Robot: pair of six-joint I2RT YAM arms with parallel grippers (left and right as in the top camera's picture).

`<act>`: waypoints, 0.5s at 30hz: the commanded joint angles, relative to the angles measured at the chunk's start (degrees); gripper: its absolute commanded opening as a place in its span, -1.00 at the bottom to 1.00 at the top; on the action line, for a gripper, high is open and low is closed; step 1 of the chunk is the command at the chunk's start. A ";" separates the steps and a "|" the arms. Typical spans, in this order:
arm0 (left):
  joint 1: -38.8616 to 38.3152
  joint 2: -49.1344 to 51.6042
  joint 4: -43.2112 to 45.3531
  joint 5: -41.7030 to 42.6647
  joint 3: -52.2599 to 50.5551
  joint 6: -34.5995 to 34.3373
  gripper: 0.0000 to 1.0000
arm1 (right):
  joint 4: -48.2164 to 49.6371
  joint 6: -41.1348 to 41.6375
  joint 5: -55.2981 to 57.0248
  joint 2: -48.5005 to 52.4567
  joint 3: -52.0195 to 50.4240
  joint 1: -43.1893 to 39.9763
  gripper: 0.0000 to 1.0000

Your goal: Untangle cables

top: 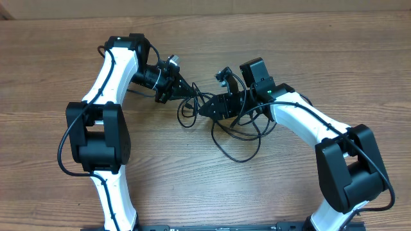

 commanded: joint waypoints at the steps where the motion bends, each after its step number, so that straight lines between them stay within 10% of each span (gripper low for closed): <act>1: -0.31 0.31 -0.35 2.73 0.11 -0.13 -0.91 | 1.11 -0.11 -1.09 -0.55 0.42 0.07 0.10; 15: -0.98 0.31 -1.44 2.75 0.11 -0.13 -0.91 | 4.07 -0.07 -1.07 -0.55 0.42 0.13 -0.34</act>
